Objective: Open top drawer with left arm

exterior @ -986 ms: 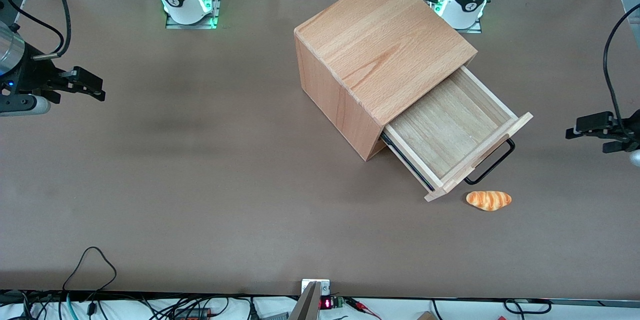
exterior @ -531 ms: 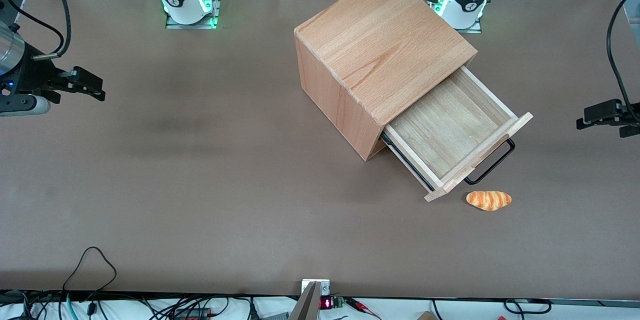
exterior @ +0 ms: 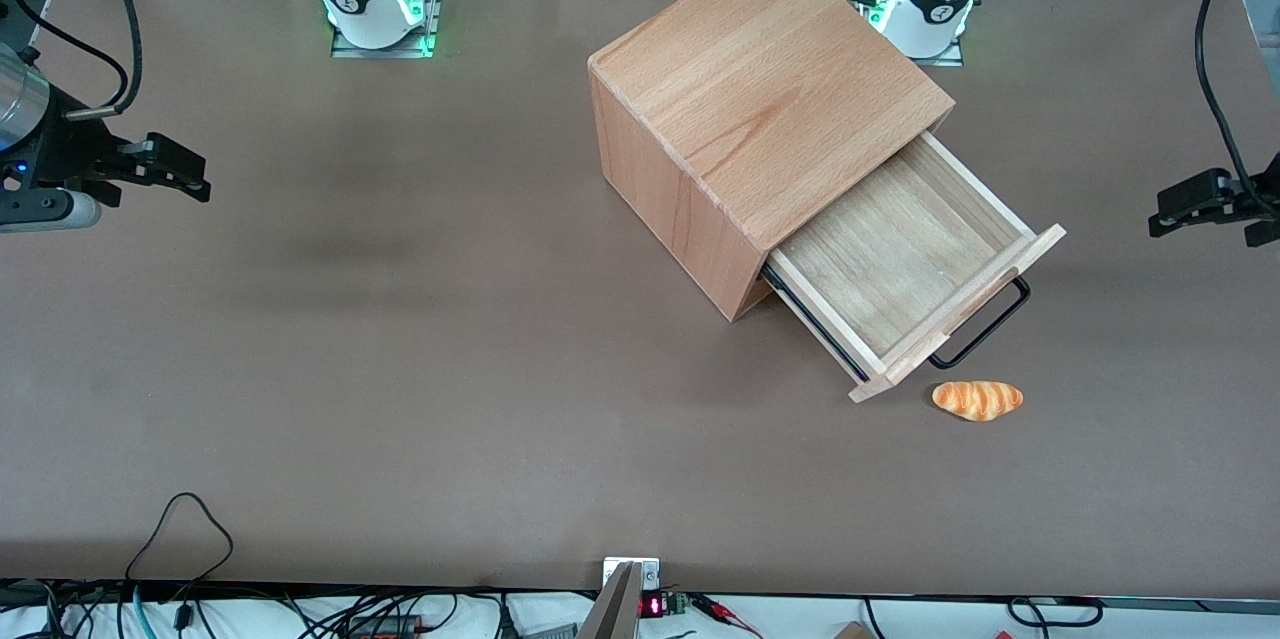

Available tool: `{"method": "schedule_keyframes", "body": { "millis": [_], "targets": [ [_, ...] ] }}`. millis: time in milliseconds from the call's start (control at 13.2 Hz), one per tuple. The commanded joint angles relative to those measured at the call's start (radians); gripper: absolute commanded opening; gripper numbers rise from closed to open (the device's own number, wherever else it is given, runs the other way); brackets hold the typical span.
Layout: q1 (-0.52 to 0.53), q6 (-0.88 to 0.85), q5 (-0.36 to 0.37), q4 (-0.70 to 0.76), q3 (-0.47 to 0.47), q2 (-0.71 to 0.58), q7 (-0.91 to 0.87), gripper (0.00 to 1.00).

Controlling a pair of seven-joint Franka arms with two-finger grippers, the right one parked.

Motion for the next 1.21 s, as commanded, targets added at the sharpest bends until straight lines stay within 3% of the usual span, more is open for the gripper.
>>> {"method": "schedule_keyframes", "body": {
  "millis": [0,1137],
  "targets": [
    [-0.052,0.077,-0.024,-0.198,0.071,-0.157,-0.01,1.0],
    [-0.105,0.074,-0.023,-0.35,0.077,-0.325,-0.167,1.0]
  ]
}}
